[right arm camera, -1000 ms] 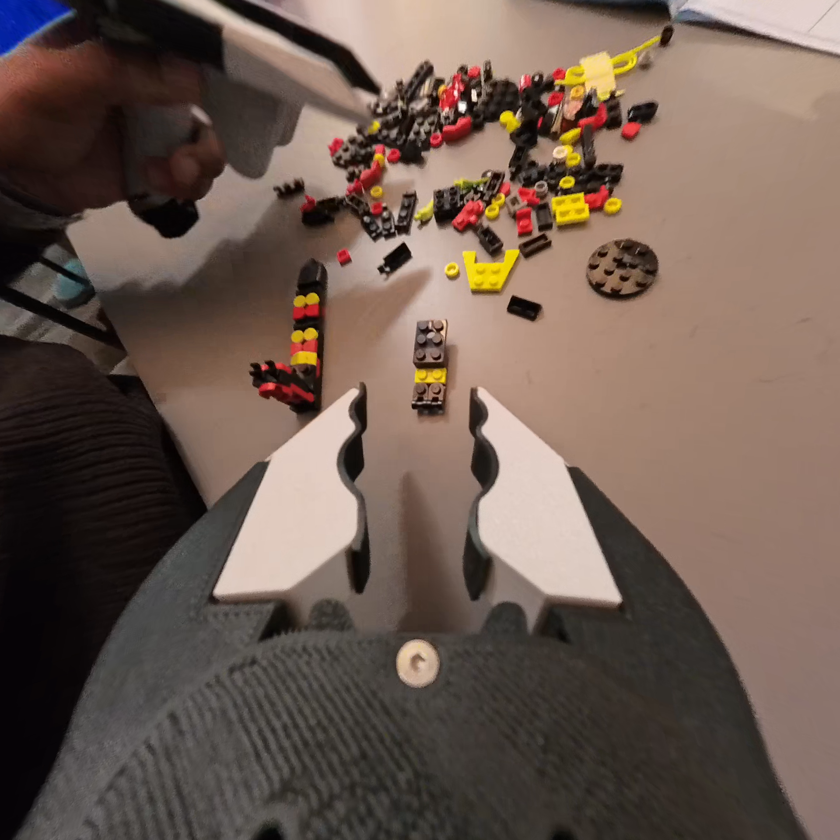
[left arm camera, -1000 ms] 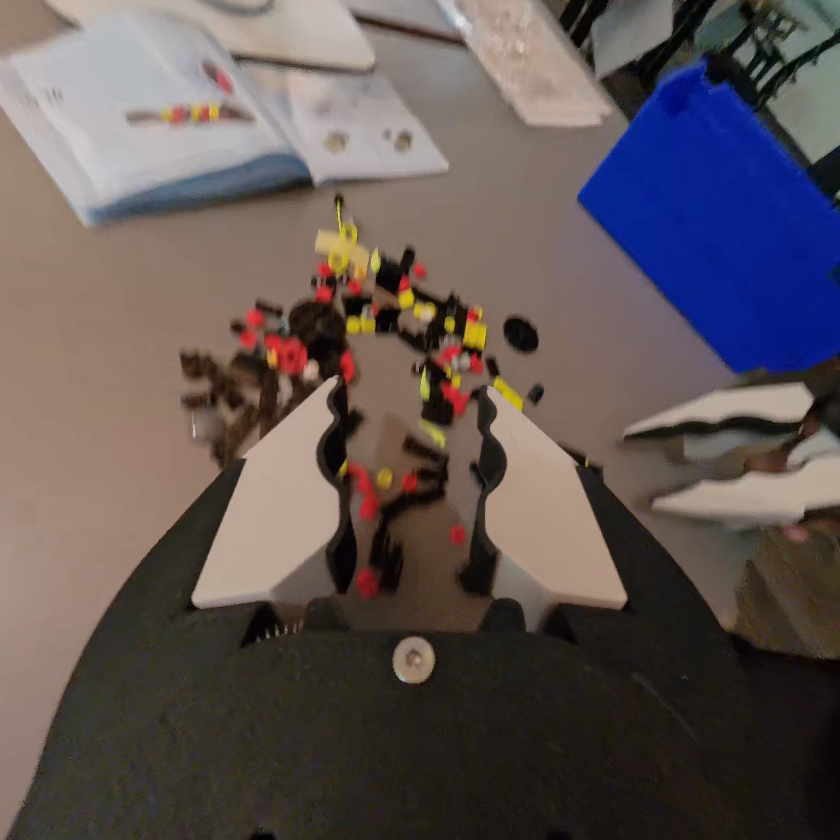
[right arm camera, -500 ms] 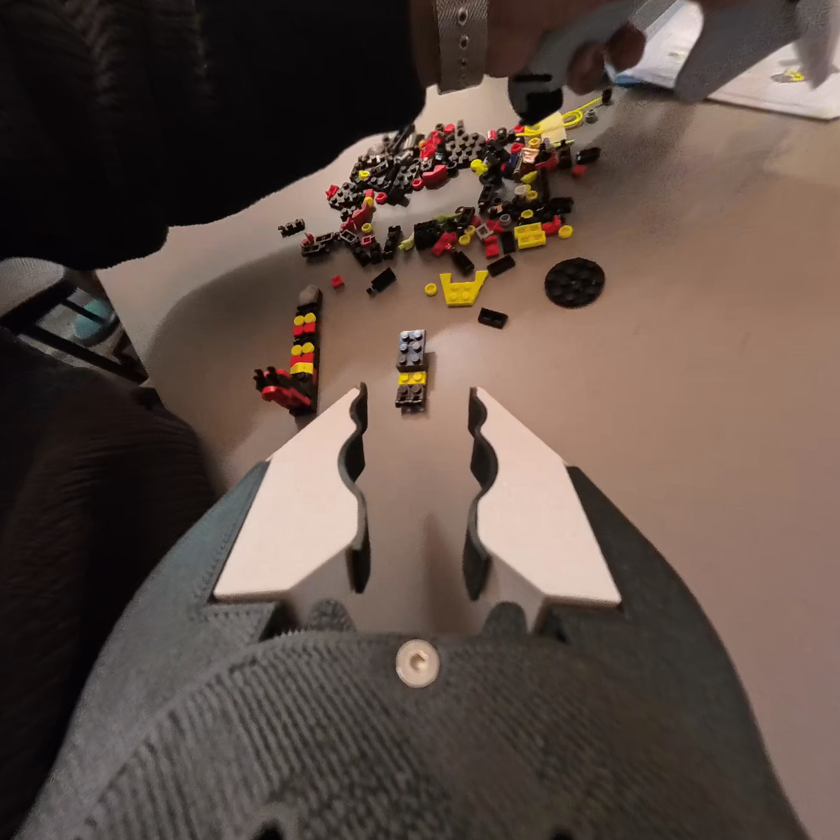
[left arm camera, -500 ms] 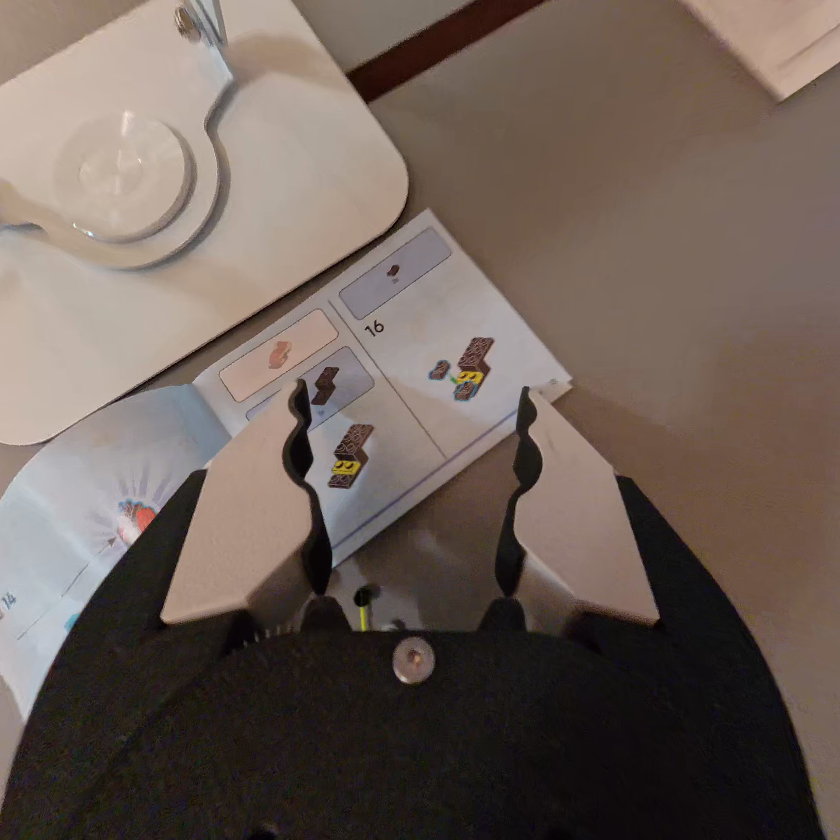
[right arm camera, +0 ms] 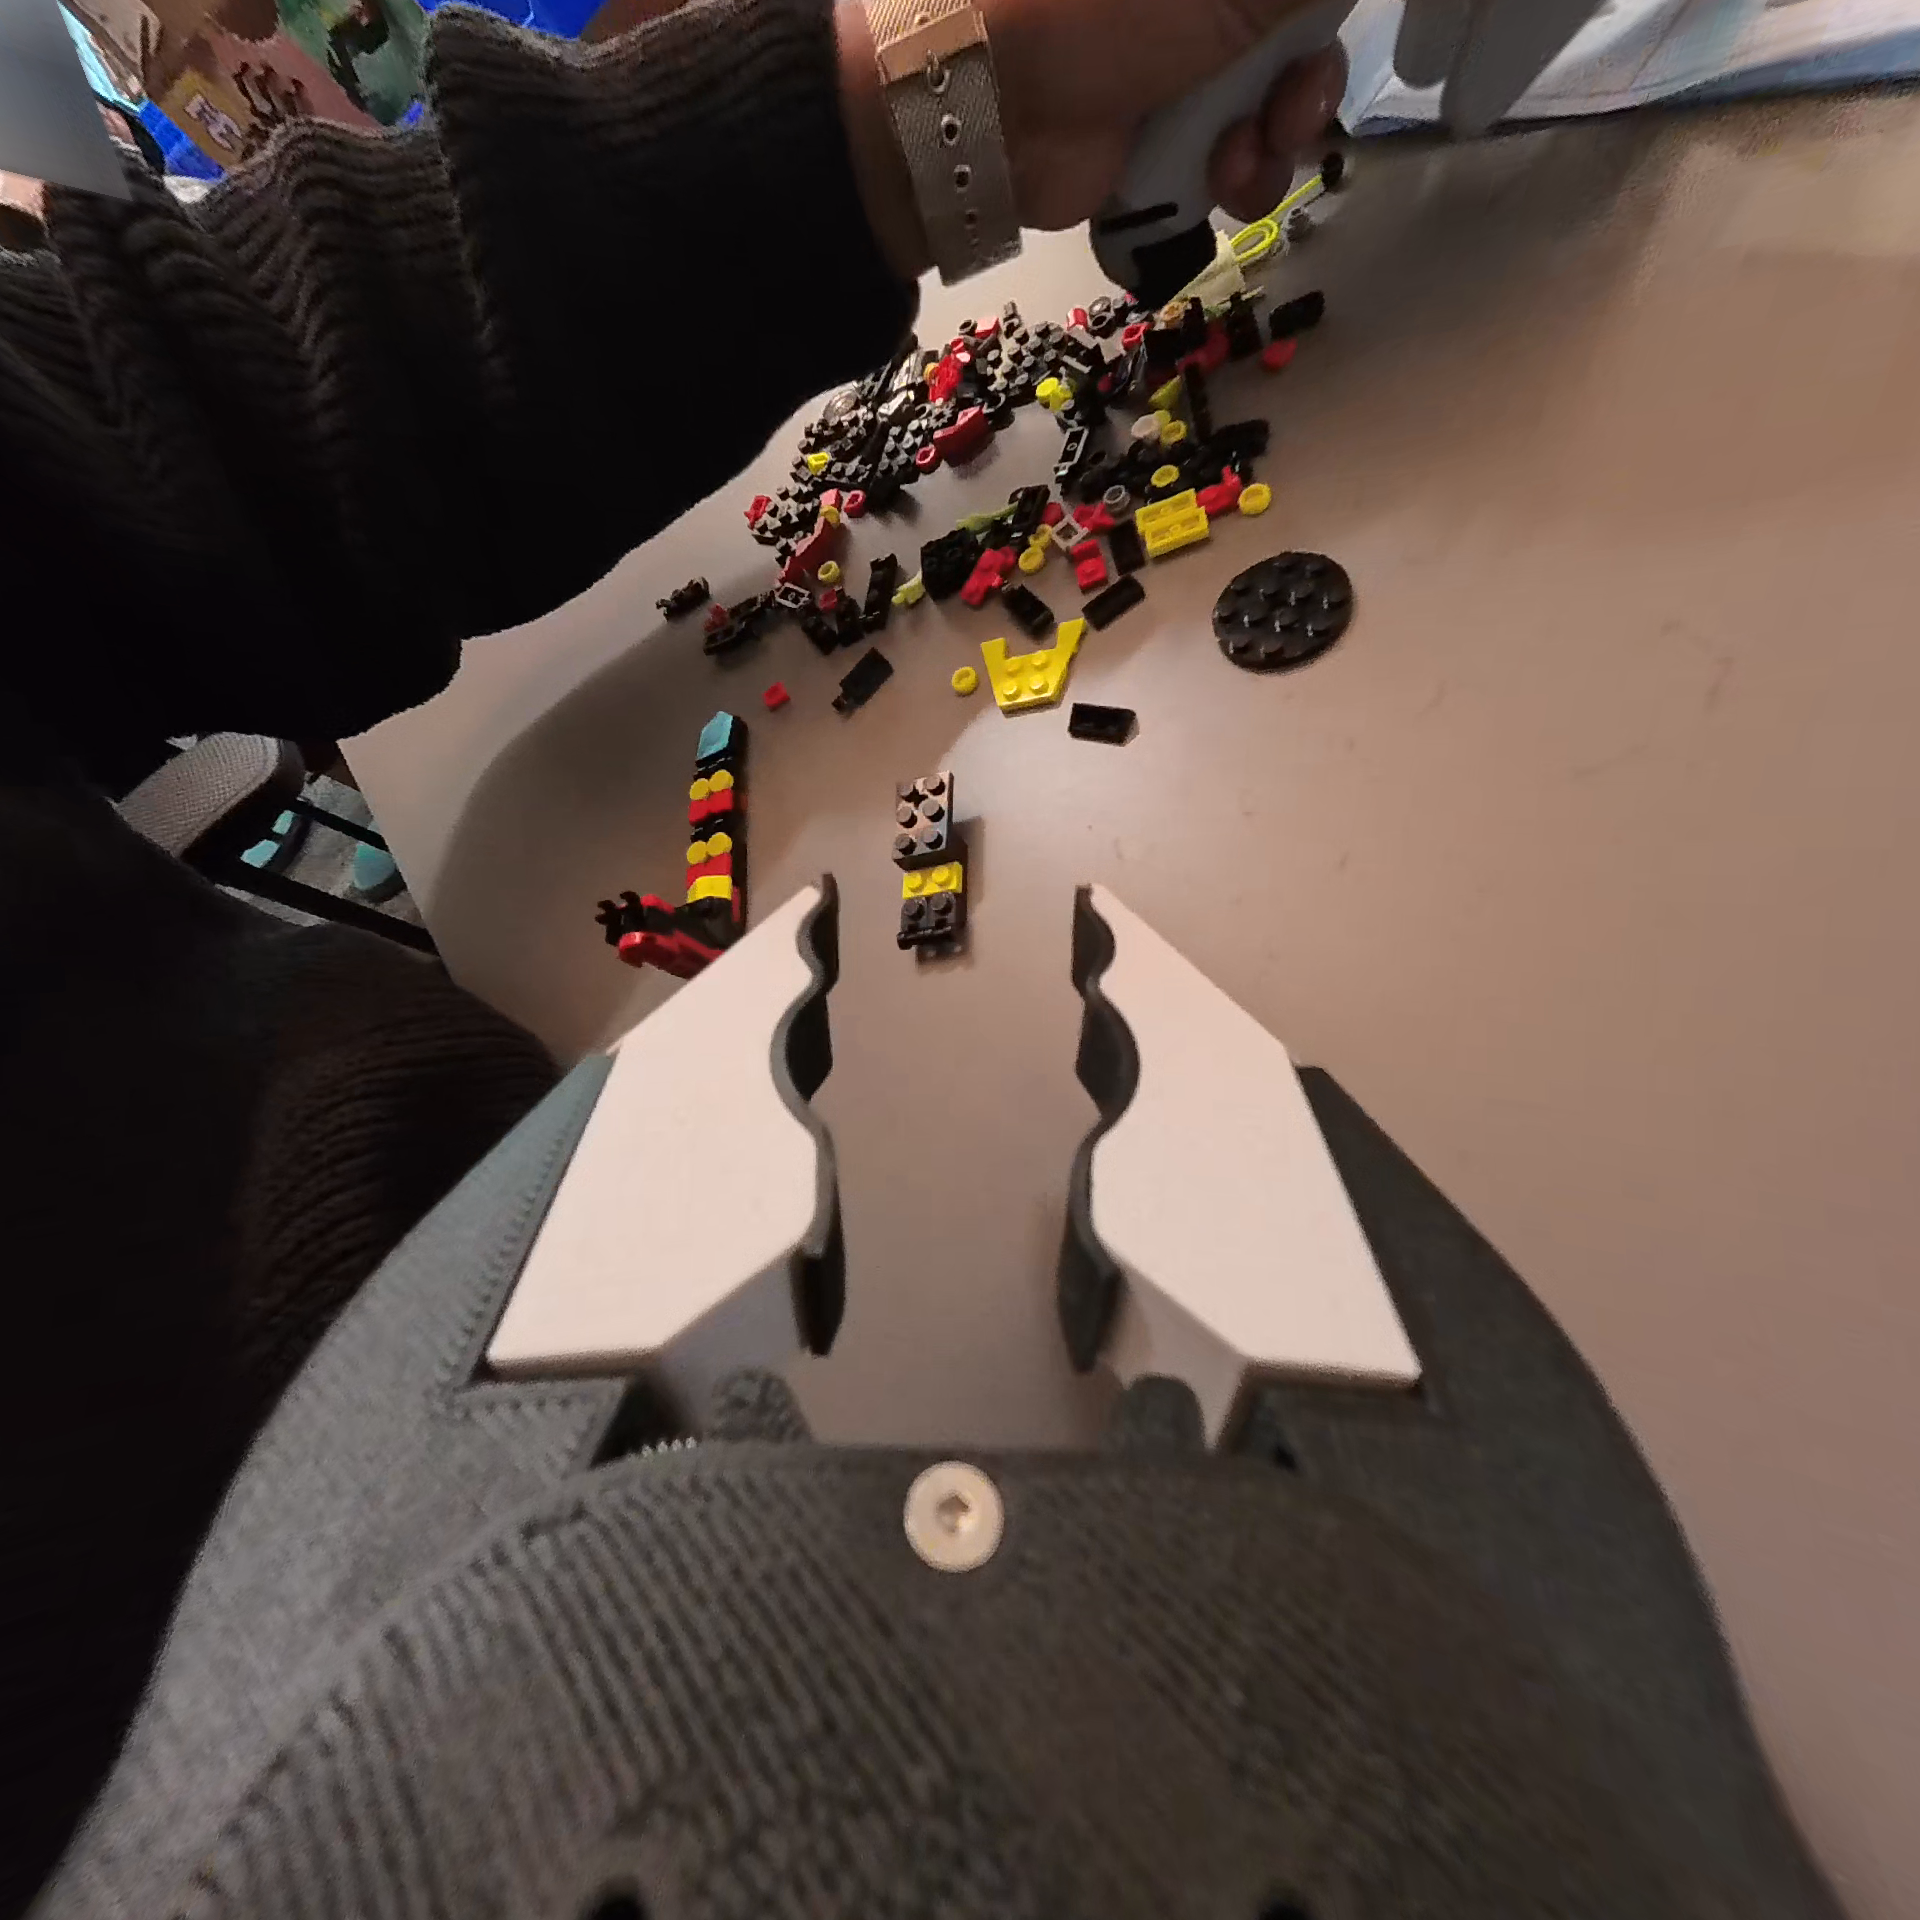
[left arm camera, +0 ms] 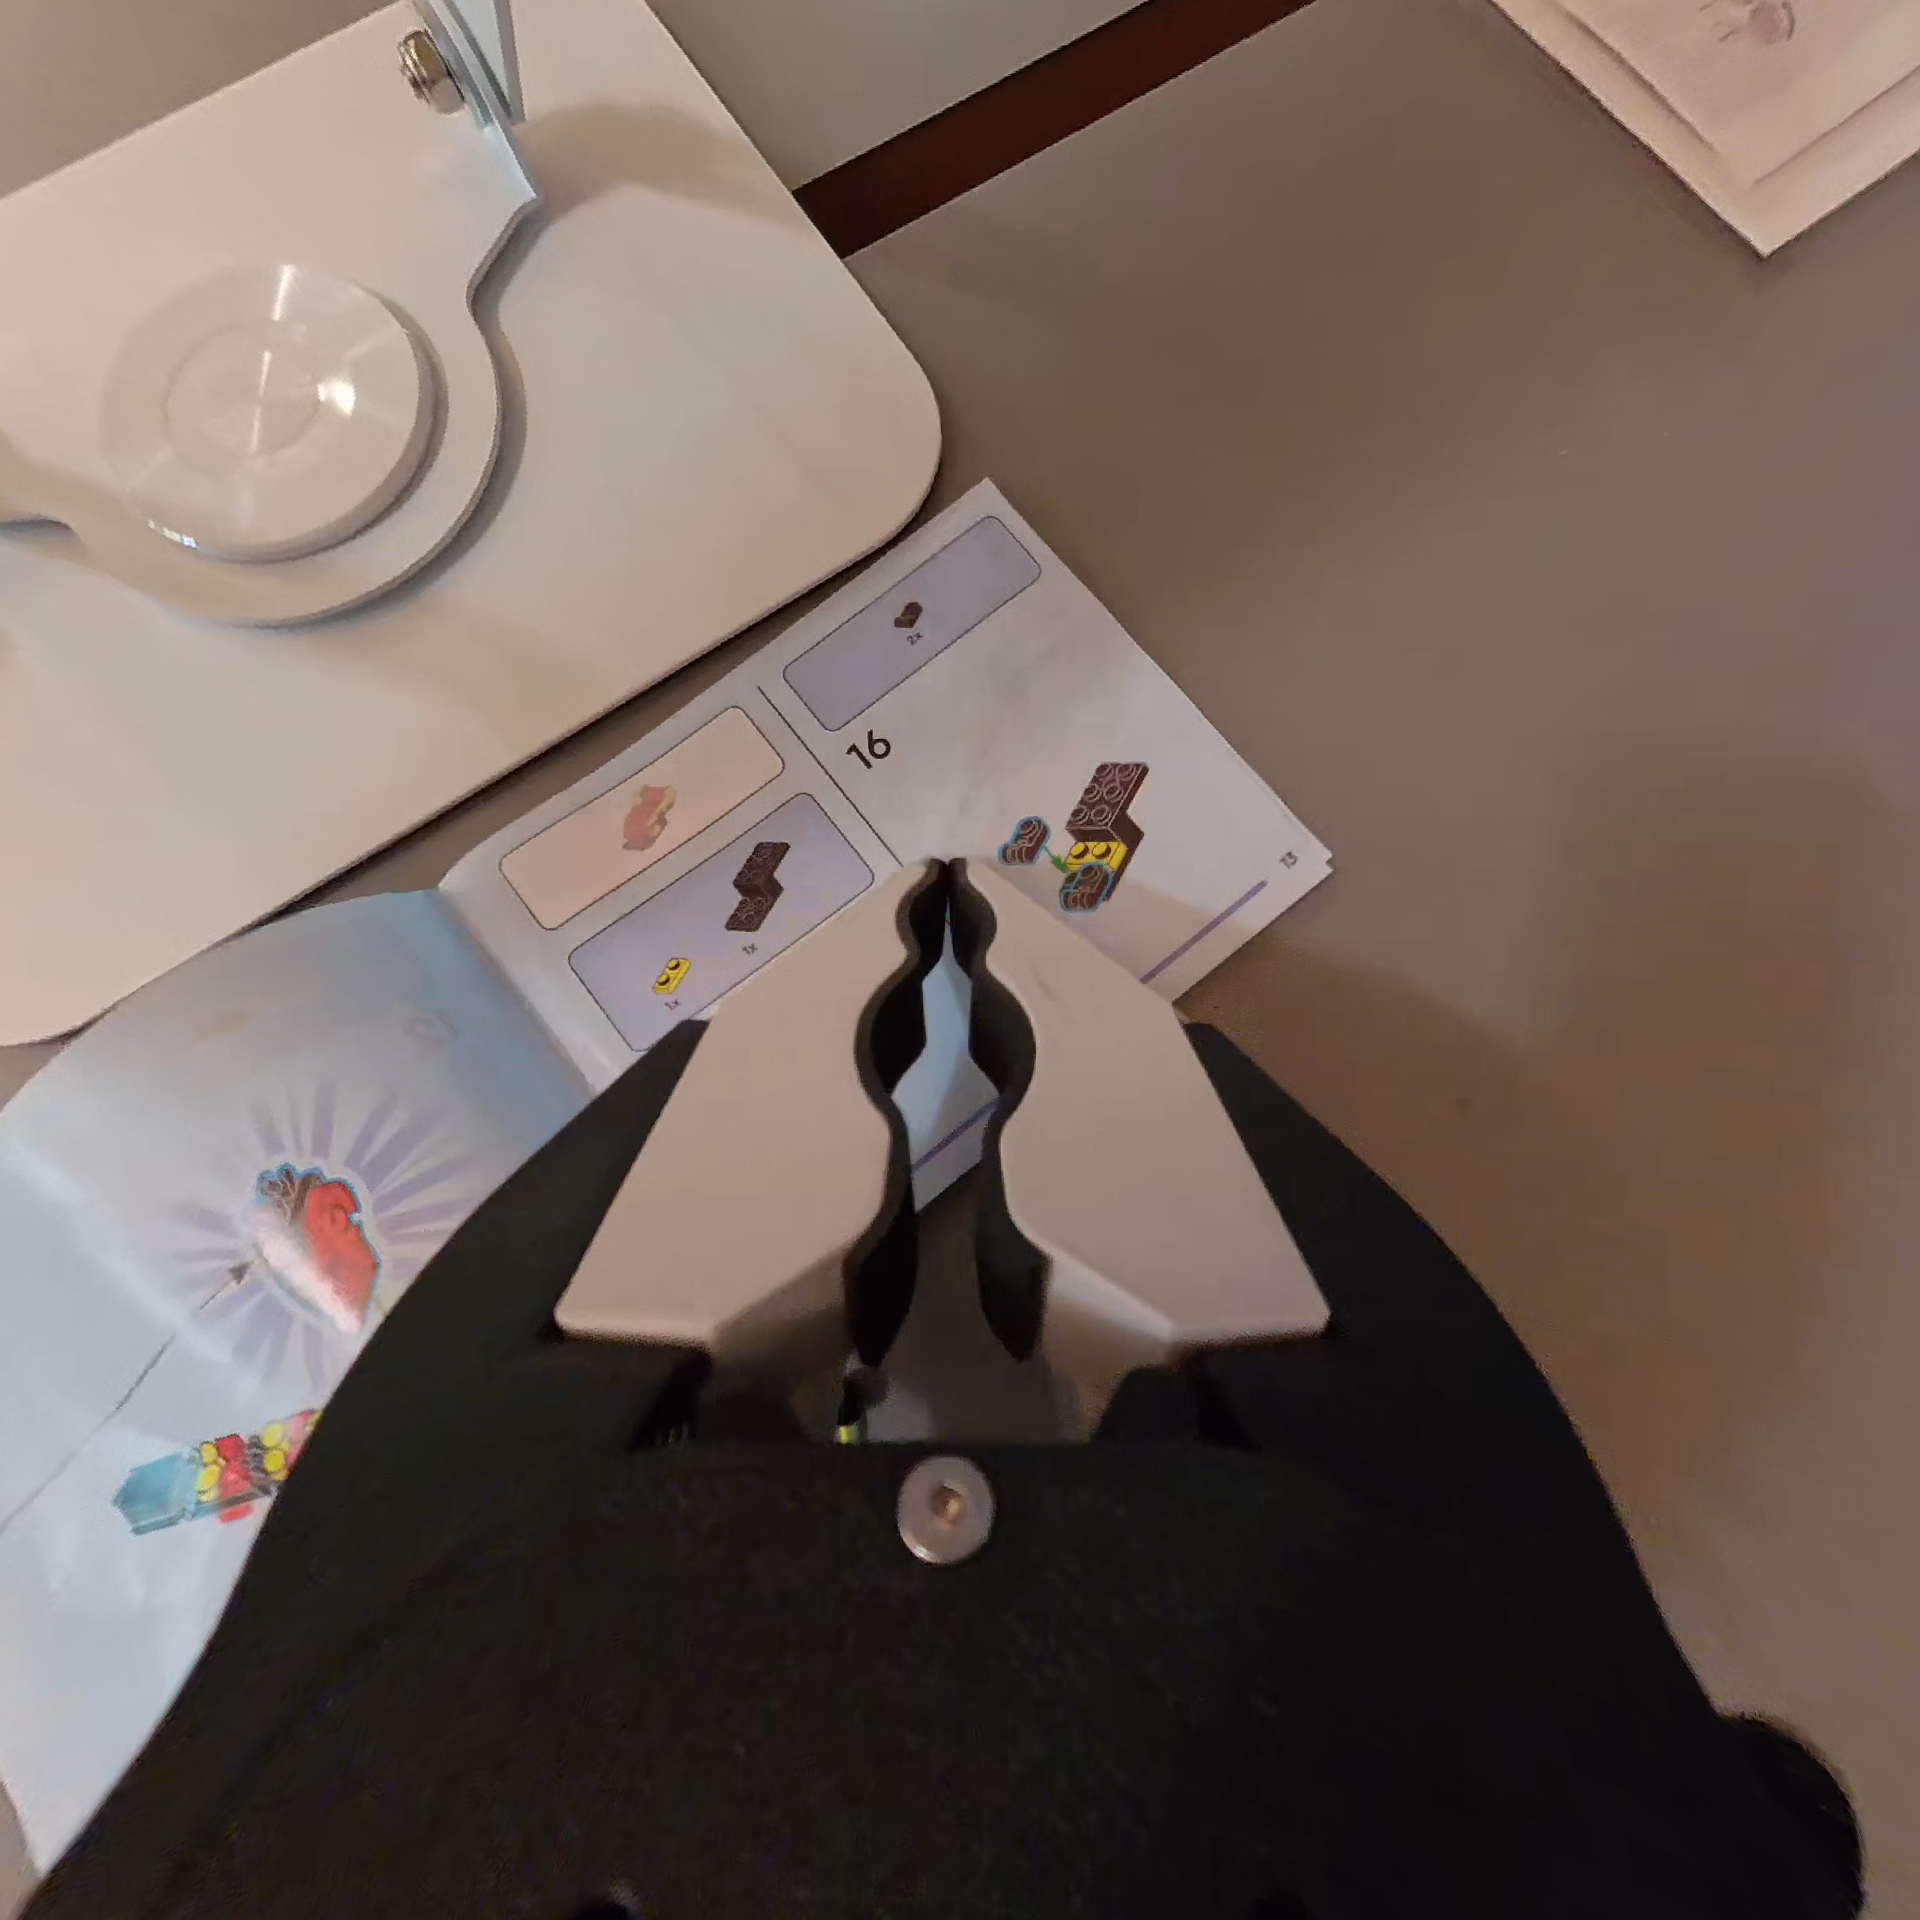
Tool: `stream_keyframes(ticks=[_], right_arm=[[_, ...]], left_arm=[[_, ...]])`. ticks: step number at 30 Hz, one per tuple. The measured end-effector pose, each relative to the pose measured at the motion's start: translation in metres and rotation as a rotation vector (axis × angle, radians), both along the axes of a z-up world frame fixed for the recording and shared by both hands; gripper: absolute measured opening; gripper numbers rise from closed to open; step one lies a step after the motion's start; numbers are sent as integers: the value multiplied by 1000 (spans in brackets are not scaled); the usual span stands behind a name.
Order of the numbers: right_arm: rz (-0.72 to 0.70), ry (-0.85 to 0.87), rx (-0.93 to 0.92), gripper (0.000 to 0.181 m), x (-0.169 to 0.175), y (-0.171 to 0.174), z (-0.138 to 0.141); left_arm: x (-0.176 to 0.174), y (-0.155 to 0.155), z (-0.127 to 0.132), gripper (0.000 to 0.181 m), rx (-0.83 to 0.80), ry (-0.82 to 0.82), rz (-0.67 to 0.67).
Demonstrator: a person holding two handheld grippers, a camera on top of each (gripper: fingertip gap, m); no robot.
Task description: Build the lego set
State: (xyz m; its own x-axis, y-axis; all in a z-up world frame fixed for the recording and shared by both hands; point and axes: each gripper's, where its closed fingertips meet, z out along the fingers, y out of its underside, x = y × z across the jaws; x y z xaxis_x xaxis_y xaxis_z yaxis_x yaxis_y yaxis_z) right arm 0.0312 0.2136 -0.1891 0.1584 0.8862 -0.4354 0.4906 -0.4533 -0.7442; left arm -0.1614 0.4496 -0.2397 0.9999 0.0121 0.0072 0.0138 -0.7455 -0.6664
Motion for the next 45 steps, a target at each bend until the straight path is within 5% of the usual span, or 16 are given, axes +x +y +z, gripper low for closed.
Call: stream_keyframes(ticks=[4, 8, 13, 22, 45], right_arm=[[2, -7, 13, 44, 0, -1, -1], [3, -8, 7, 44, -1, -1, -2], [3, -8, 11, 44, 0, -1, -1], [2, 5, -8, 44, 0, 0, 1], [5, -6, -8, 44, 0, -1, -2]], left_arm=[[11, -1, 11, 0, 42, -41, -24], [42, -3, 19, 54, 72, -24, -176], [46, -2, 0, 69, -14, 63, -209], [43, 4, 3, 19, 13, -7, -143], [41, 2, 13, 21, 65, -188, -120]])
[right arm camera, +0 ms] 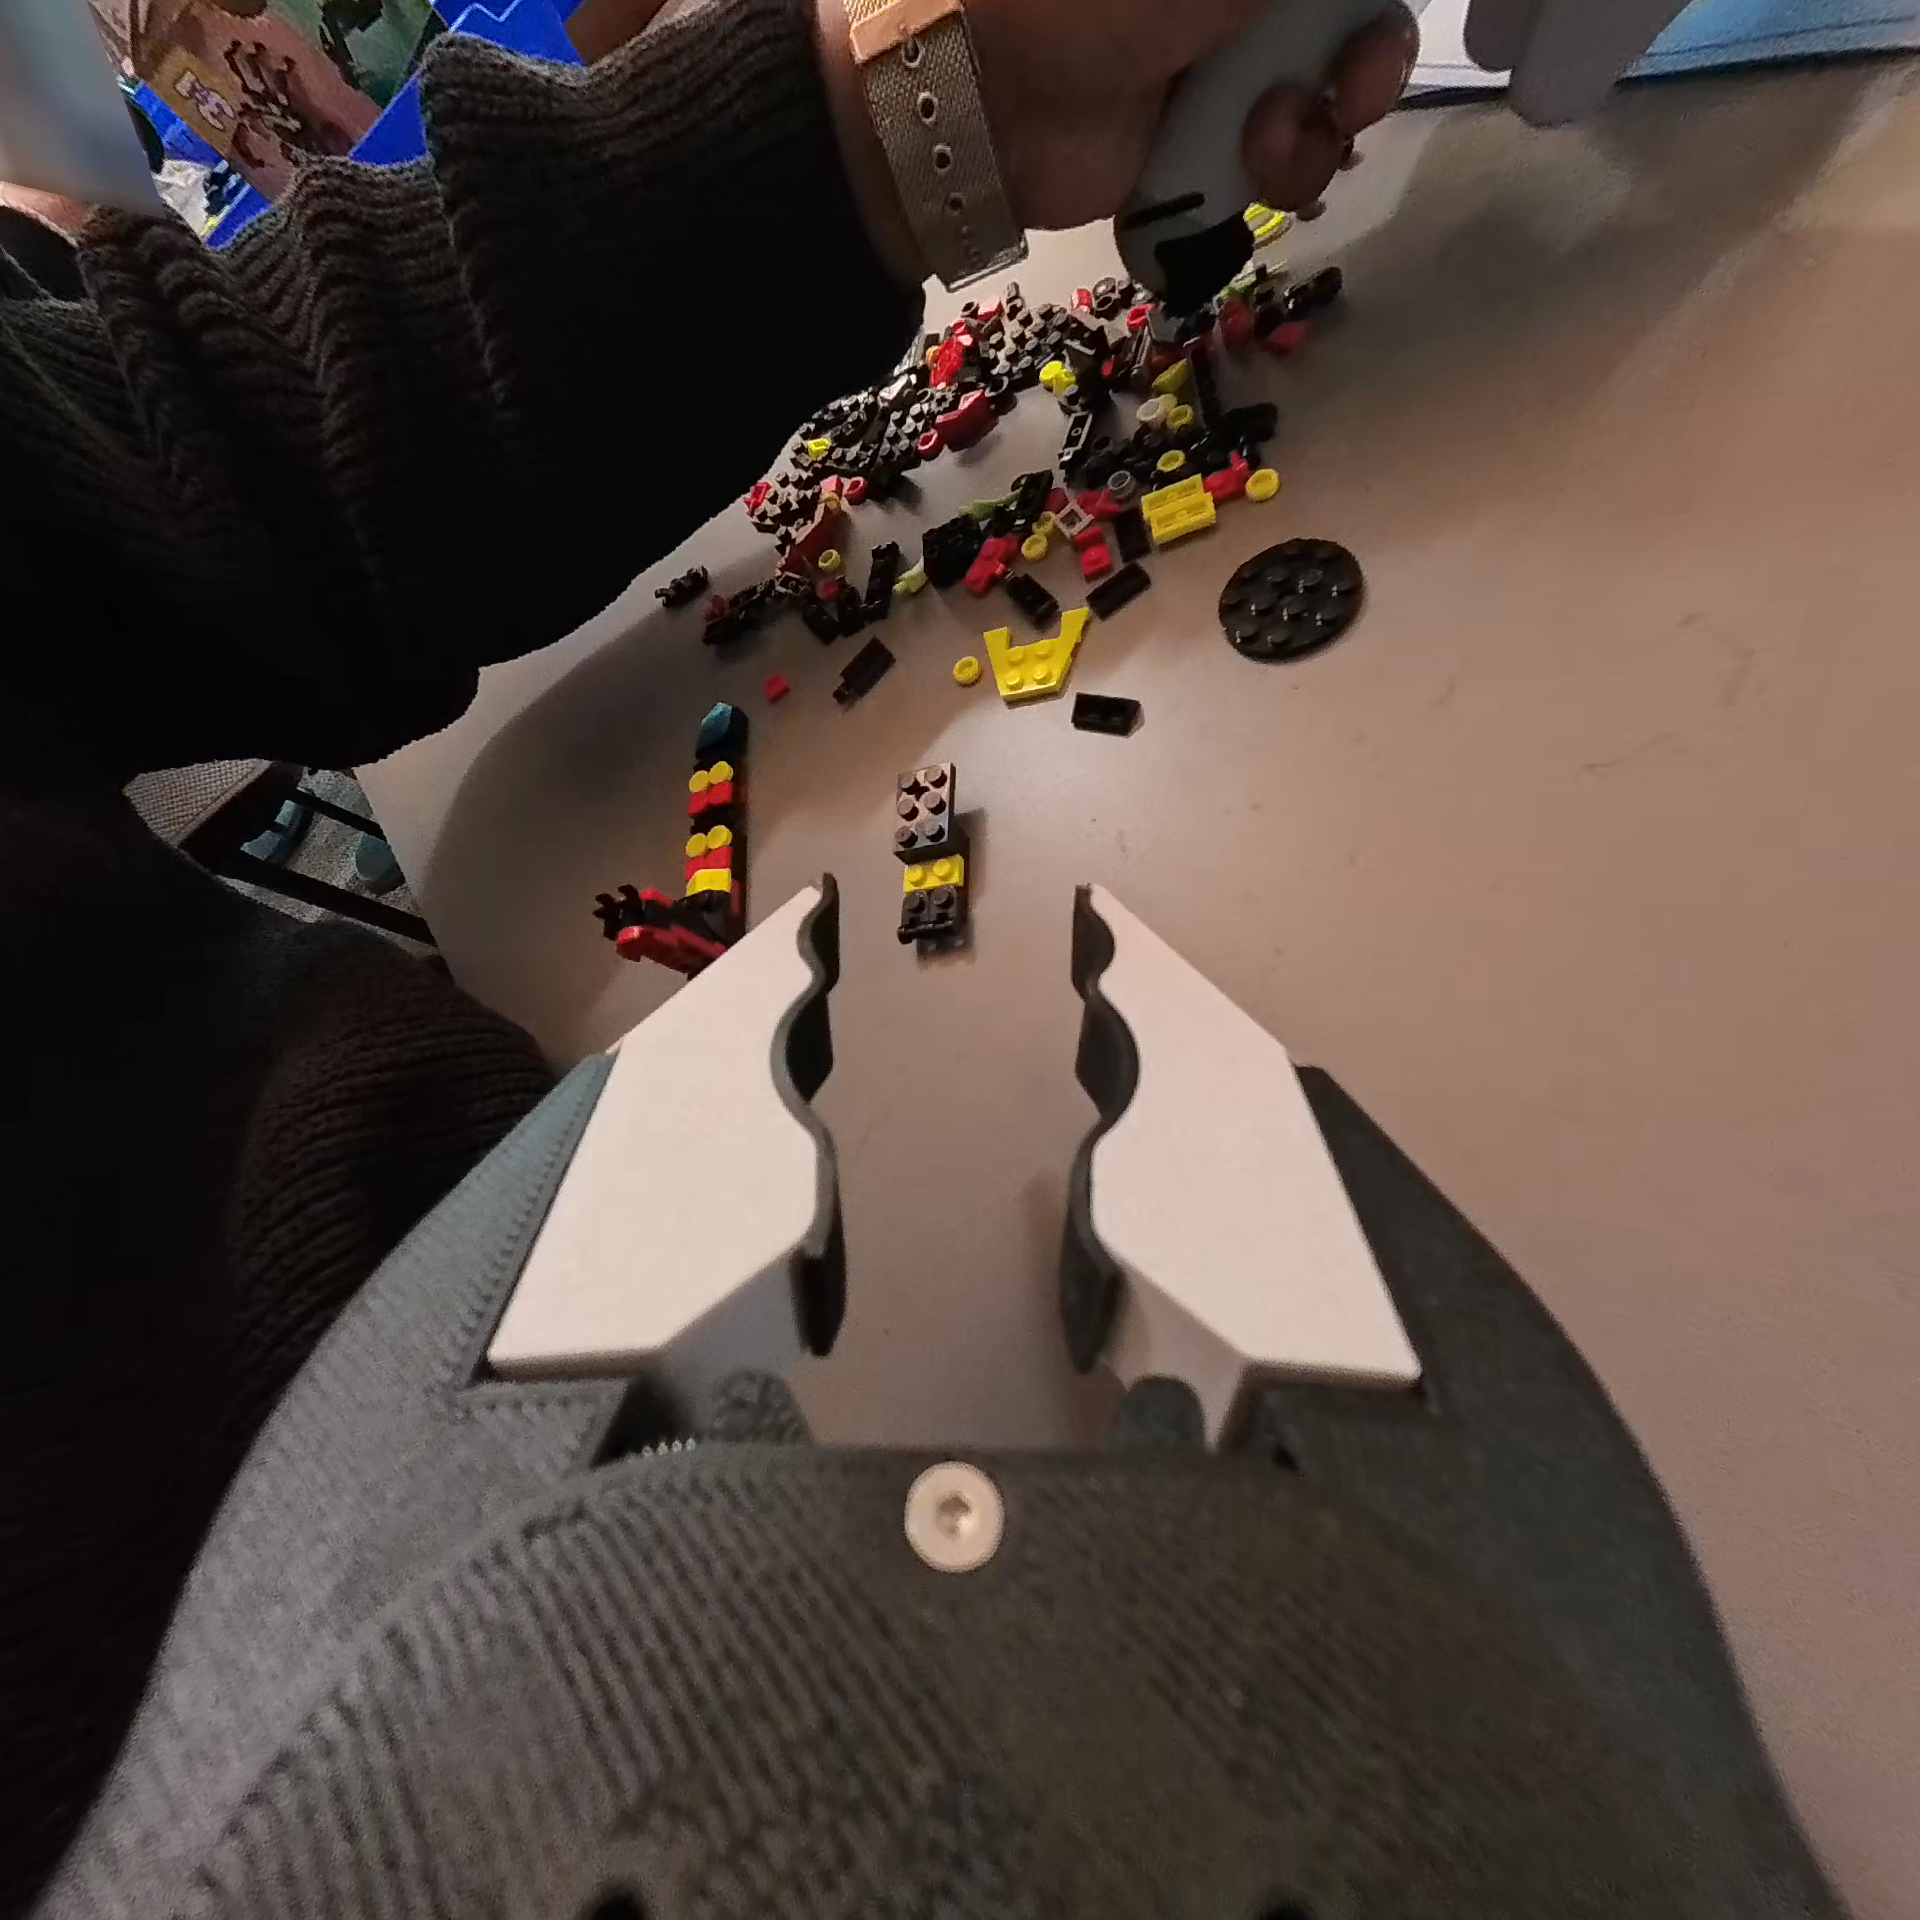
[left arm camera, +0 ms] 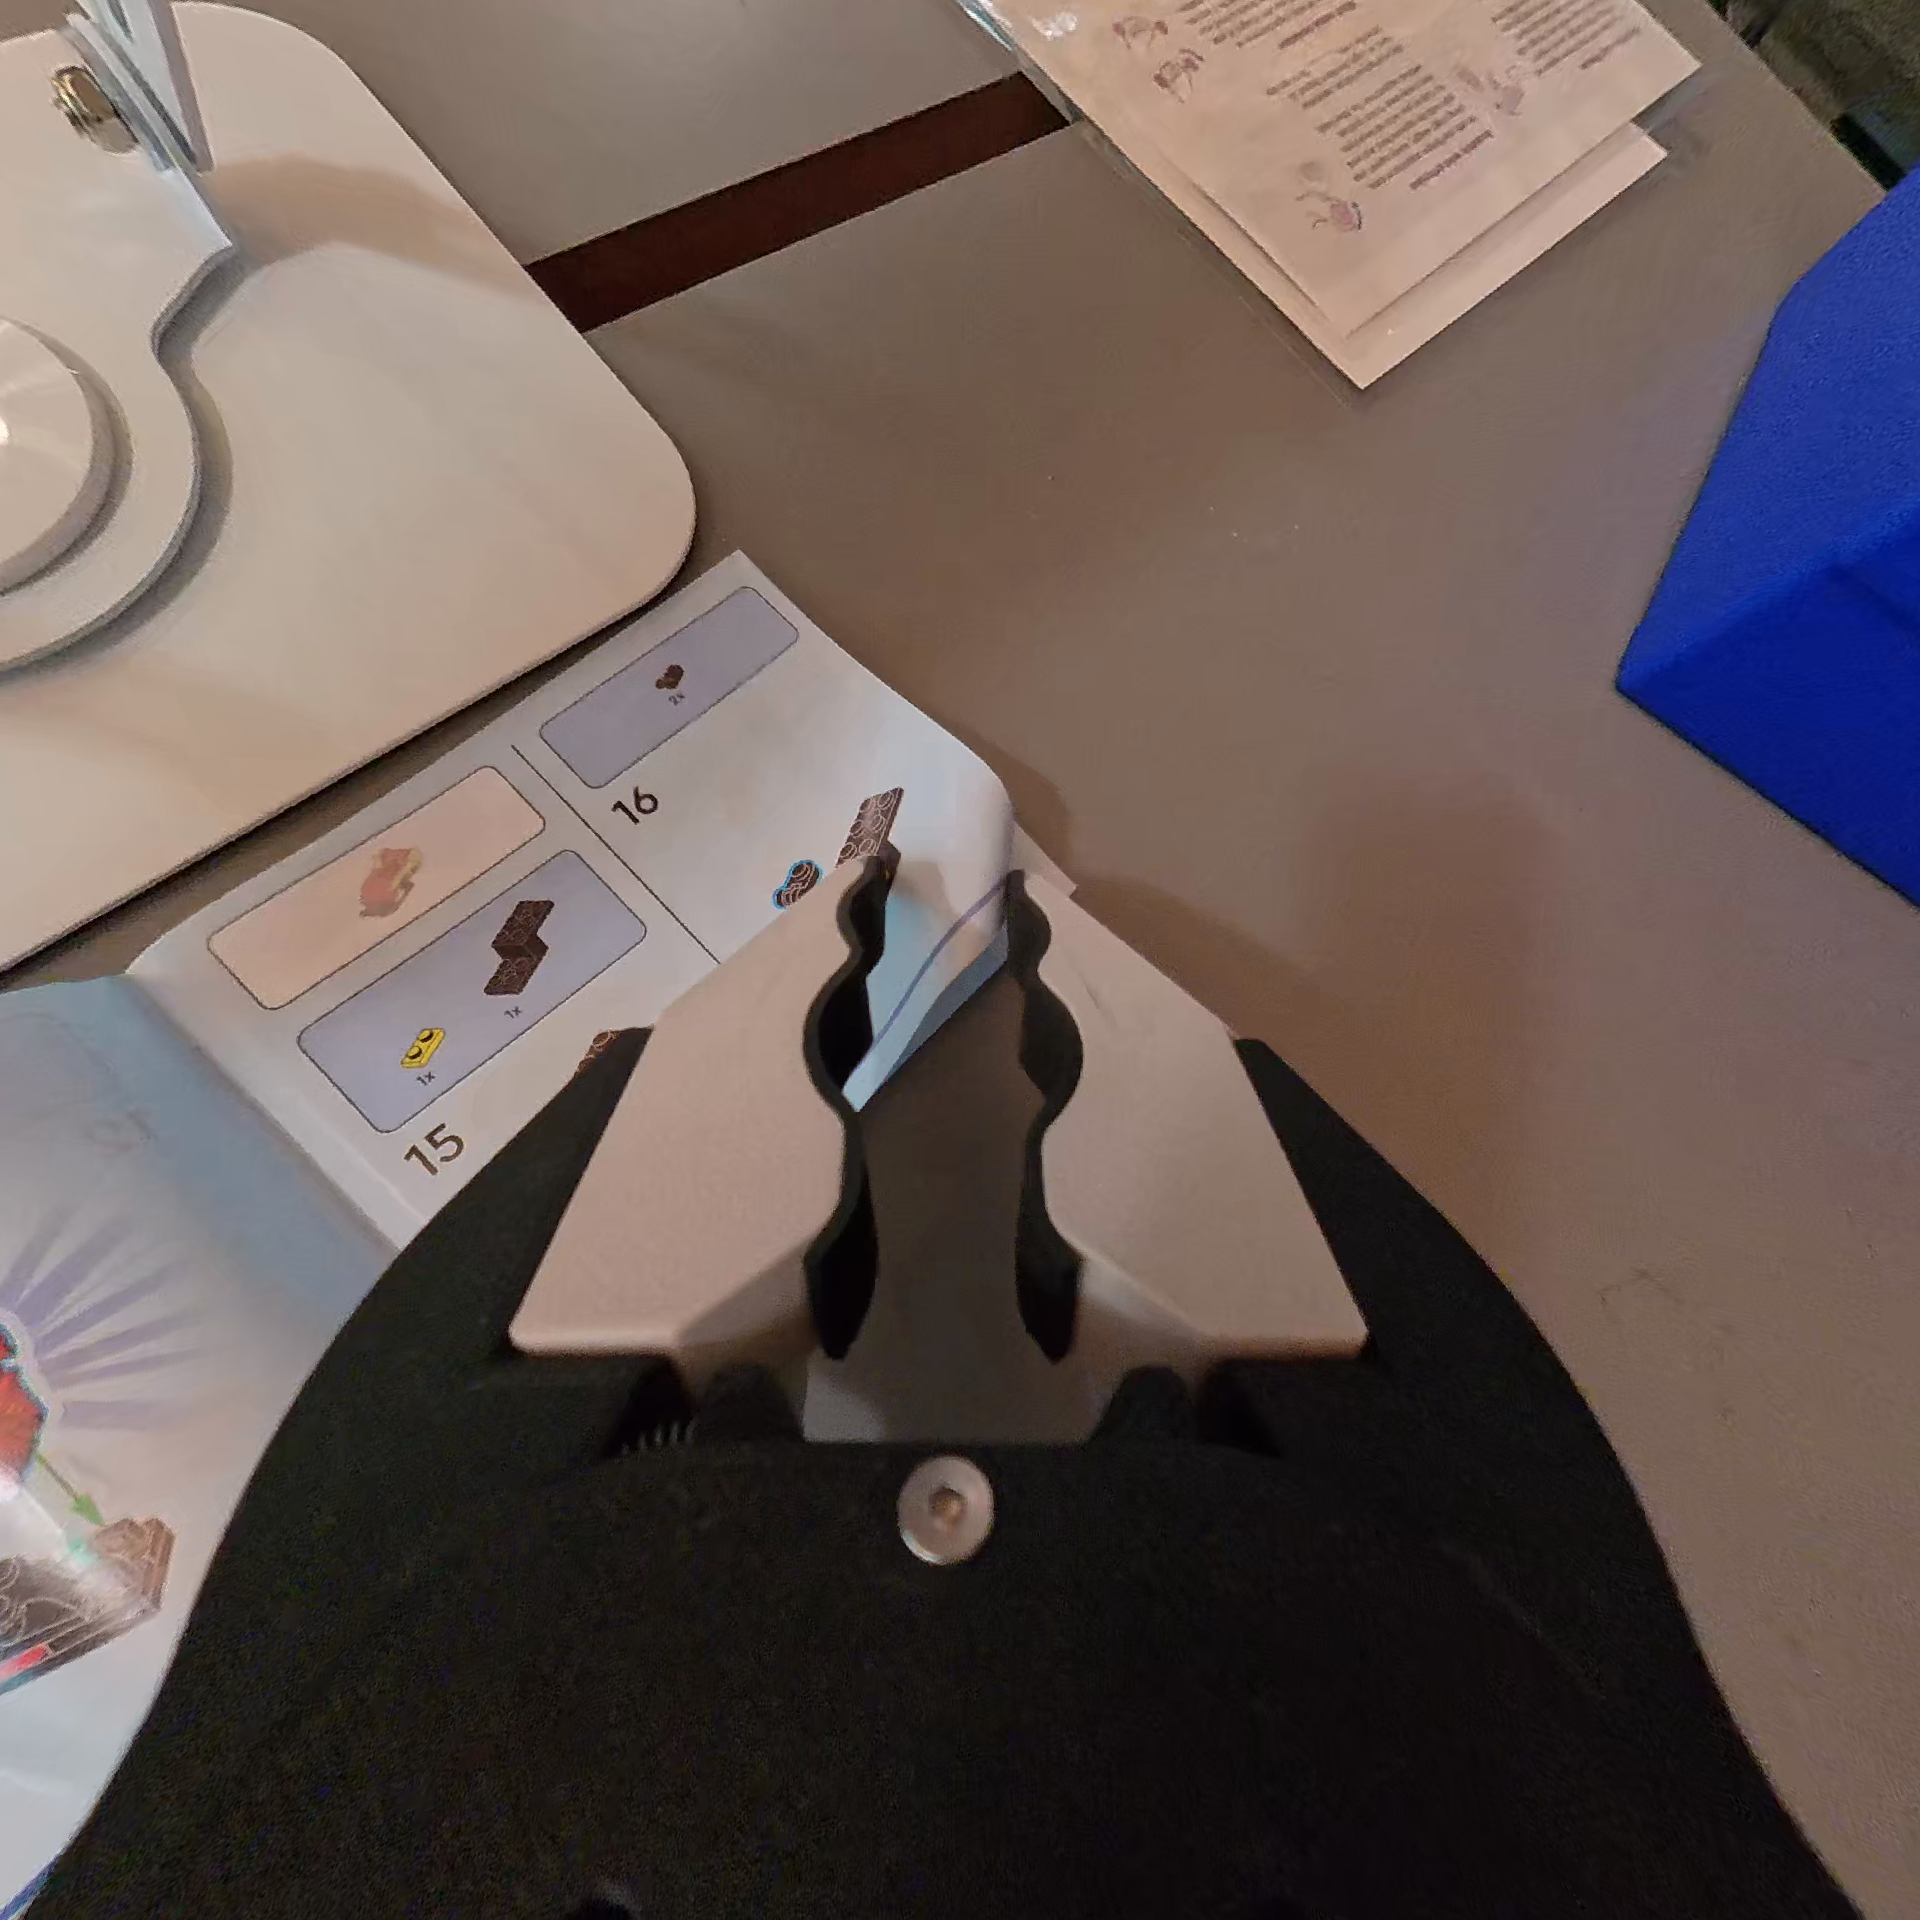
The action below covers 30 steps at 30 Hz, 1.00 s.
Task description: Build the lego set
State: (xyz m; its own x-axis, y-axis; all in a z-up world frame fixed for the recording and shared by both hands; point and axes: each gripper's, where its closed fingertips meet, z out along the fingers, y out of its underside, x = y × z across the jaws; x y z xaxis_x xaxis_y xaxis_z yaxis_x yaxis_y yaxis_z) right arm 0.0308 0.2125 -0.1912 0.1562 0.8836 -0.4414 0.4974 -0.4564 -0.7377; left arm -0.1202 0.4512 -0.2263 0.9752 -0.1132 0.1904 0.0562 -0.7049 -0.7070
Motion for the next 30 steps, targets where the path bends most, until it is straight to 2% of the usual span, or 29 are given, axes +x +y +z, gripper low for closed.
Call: stream_keyframes(ticks=[4, 7, 11, 13, 16, 22, 25, 27, 30], right_arm=[[-1, 1, 0, 44, 0, 0, 0], [-2, 1, 1, 44, 0, 0, 0], [-5, 6, 0, 44, 0, 1, 1], [-4, 5, -4, 44, 0, 1, 1], [0, 0, 0, 44, -1, 0, 0], [2, -17, 8, 44, -2, 0, -5], [1, -25, 19, 43, -3, 0, -6], [-1, -27, 23, 43, -3, 1, -6], [-2, -30, 27, 43, -3, 2, -7]], left_arm=[[-11, 2, 11, 2, 57, -5, 50], [-29, -2, 30, 0, 144, -81, 134], [-81, -25, 56, 0, 285, -253, 340], [-113, -44, 56, 0, 293, -344, 459], [-146, -72, 52, 0, 293, -455, 556], [-181, -115, 32, 8, 244, -435, 637], [-188, -129, 25, 23, 218, -450, 667], [-191, -135, 28, 40, 228, -453, 671], [-191, -138, 48, 44, 308, -389, 651]])
